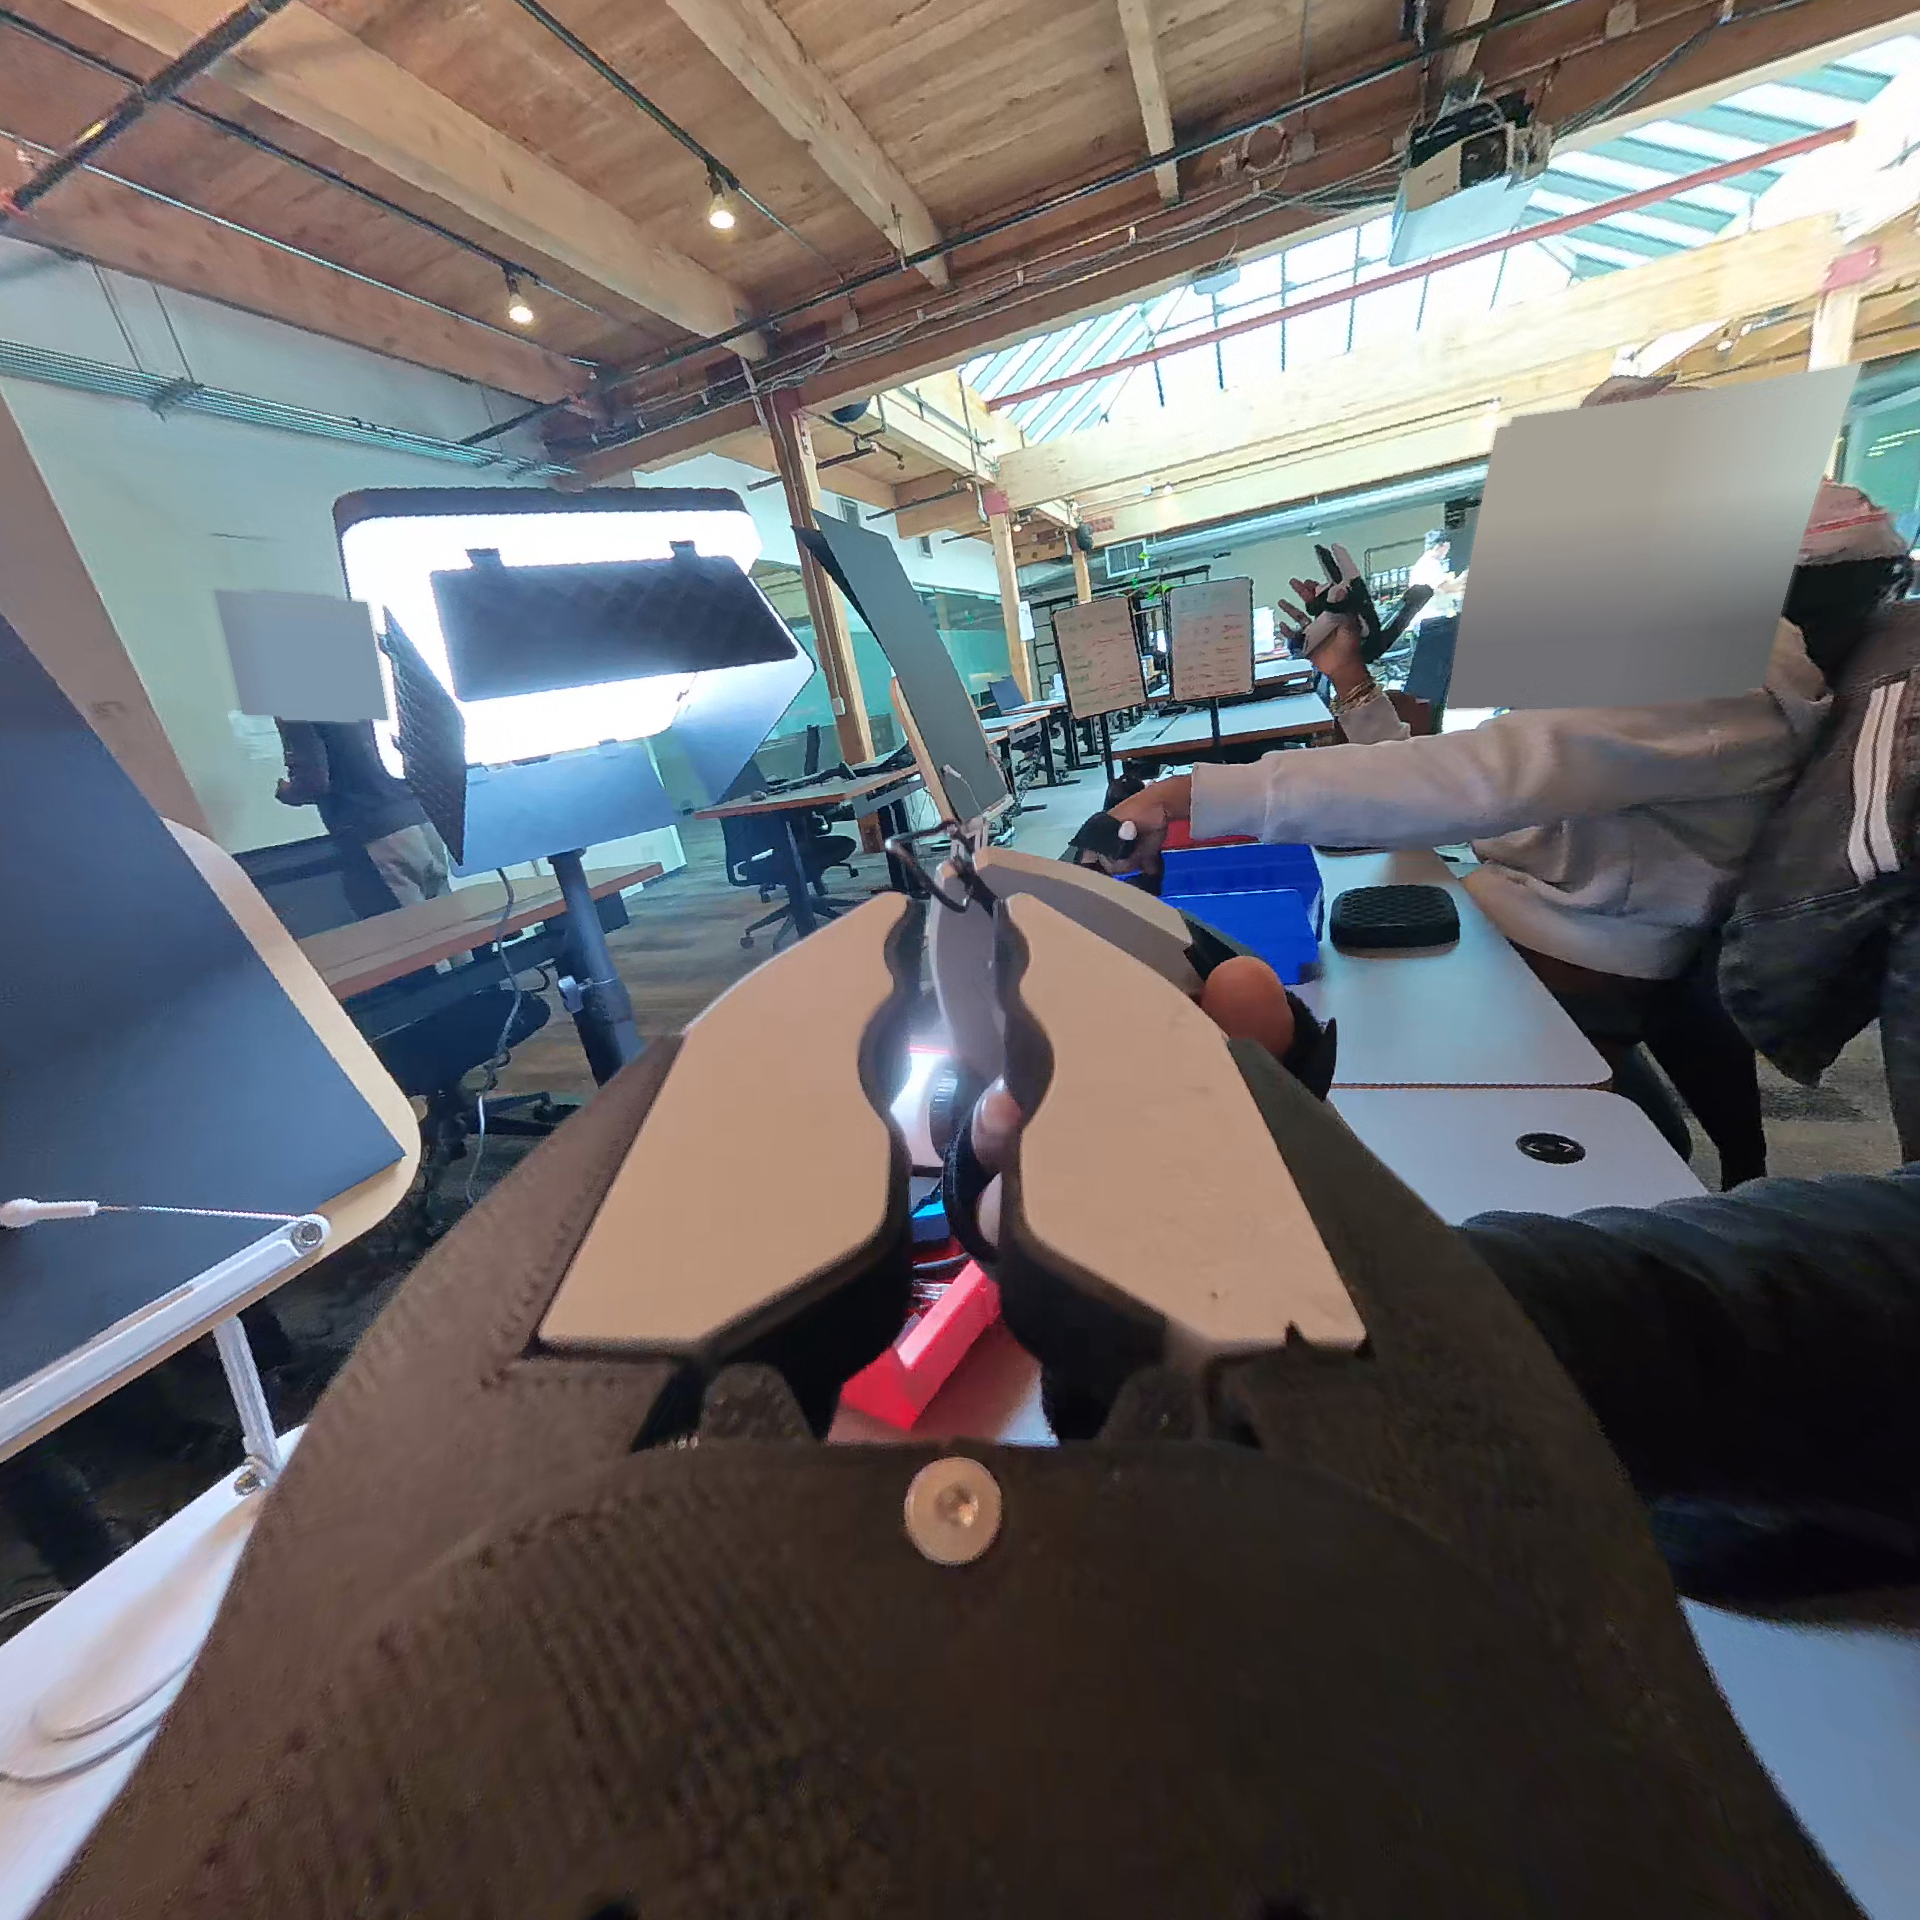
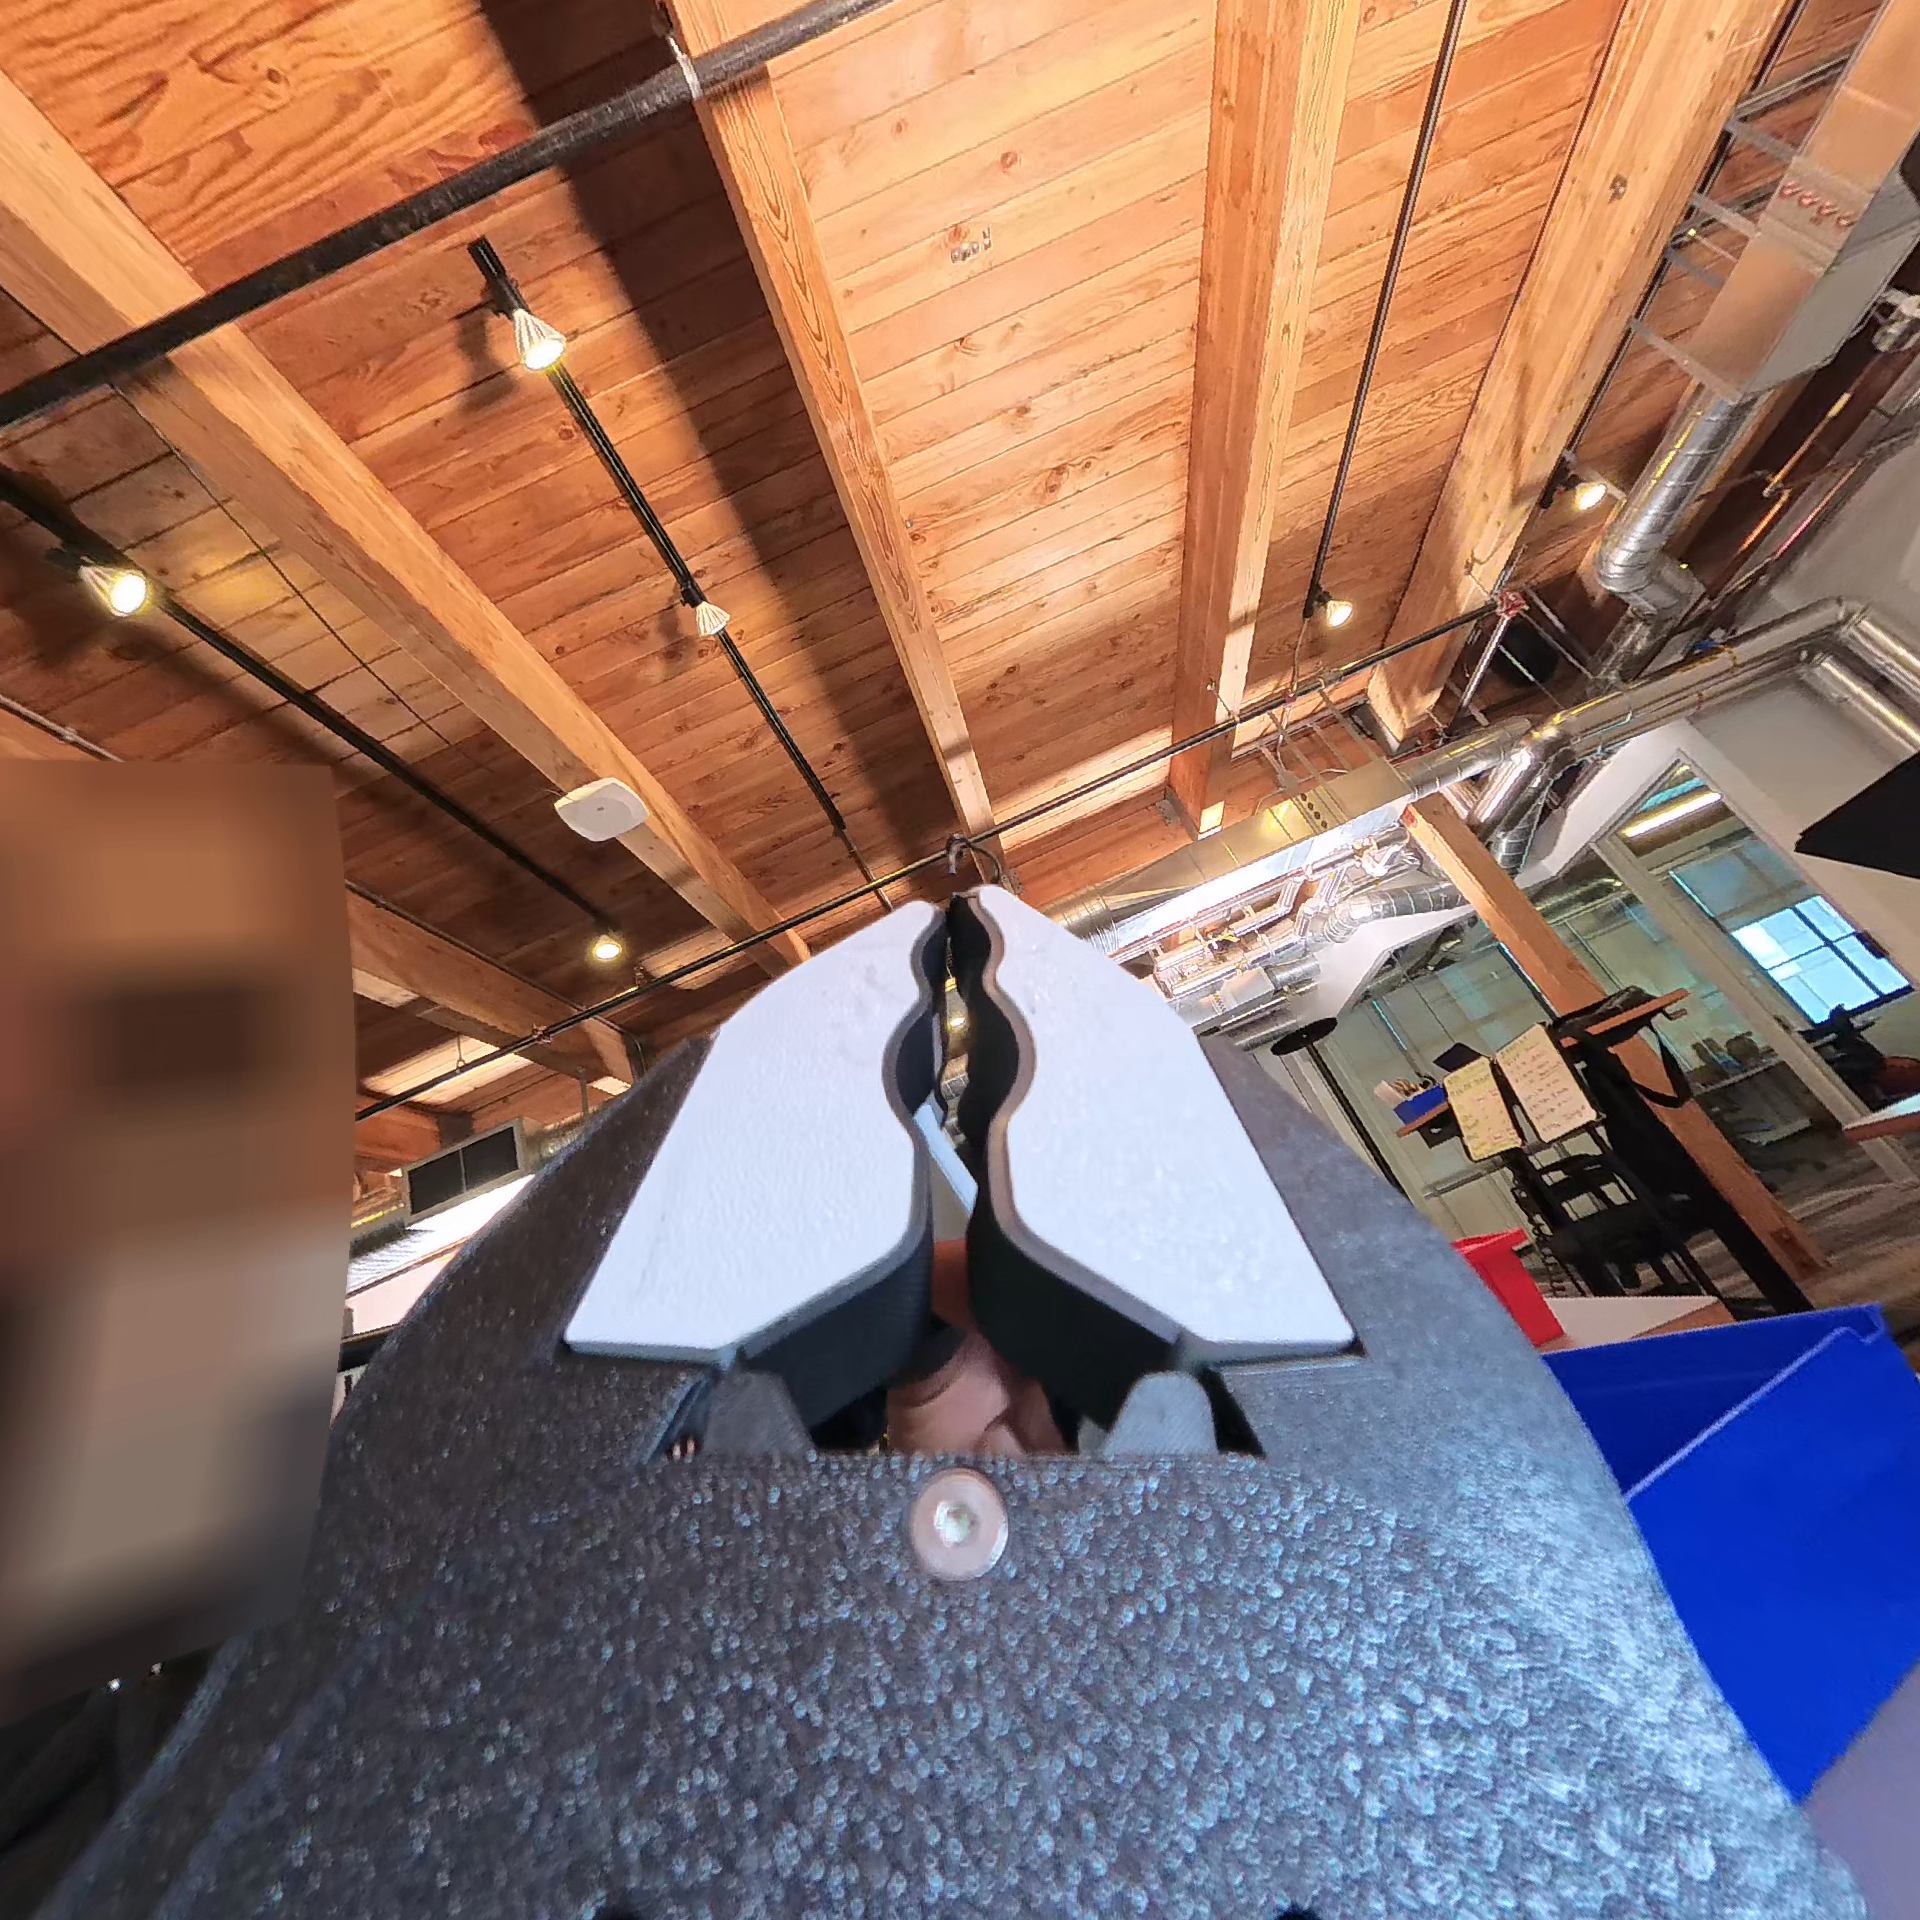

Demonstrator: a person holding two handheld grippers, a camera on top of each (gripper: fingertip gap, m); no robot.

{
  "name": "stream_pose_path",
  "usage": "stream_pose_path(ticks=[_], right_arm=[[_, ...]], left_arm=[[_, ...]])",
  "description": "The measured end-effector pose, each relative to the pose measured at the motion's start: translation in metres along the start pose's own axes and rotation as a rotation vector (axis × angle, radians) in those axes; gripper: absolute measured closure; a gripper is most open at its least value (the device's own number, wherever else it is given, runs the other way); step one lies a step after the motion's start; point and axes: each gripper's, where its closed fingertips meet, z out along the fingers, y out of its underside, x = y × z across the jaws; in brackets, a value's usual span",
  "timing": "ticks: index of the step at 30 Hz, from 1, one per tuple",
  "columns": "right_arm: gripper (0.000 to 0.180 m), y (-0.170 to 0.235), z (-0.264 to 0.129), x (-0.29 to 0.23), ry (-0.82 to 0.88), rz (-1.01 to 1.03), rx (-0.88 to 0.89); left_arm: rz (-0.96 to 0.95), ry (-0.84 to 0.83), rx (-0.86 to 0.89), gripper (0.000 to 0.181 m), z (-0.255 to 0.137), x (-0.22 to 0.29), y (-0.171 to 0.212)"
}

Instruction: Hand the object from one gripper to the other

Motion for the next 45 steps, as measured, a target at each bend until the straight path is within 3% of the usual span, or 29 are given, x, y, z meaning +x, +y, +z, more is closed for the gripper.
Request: stream_pose_path(ticks=[3,10,15,19,23,28,34,43,45], right_arm=[[0.179,0.002,0.0,0.002,-0.001,0.014,-0.004],[0.178,0.01,-0.002,0.006,0.002,0.03,-0.036],[0.164,0.026,-0.012,0.034,0.085,0.024,-0.088],[0.164,0.041,-0.031,0.069,0.202,0.067,-0.086],[0.165,0.064,-0.039,0.082,0.239,0.069,-0.151],[0.159,0.047,-0.025,0.06,0.185,-0.116,-0.22],[0.152,0.026,-0.01,0.023,0.108,-0.509,-0.434],[0.164,0.023,-0.008,0.011,0.06,-0.484,-0.447],[0.177,0.024,-0.009,0.009,0.049,-0.483,-0.452]], left_arm=[[0.032,-0.032,0.006,0.177,0.0,-0.002,0.0],[0.042,-0.049,-0.044,0.179,-0.004,-0.005,-0.006],[0.0,-0.111,-0.076,0.179,-0.02,-0.019,-0.025],[-0.116,-0.099,-0.052,0.18,-0.032,-0.021,-0.042],[-0.074,-0.12,-0.057,0.18,-0.035,-0.019,-0.047],[0.003,-0.098,-0.123,0.179,-0.036,-0.017,-0.038],[0.096,-0.057,-0.26,0.179,-0.035,-0.013,-0.014],[0.113,0.006,-0.37,0.18,-0.026,0.0,0.014],[0.119,0.013,-0.384,0.18,-0.026,0.0,0.017]])
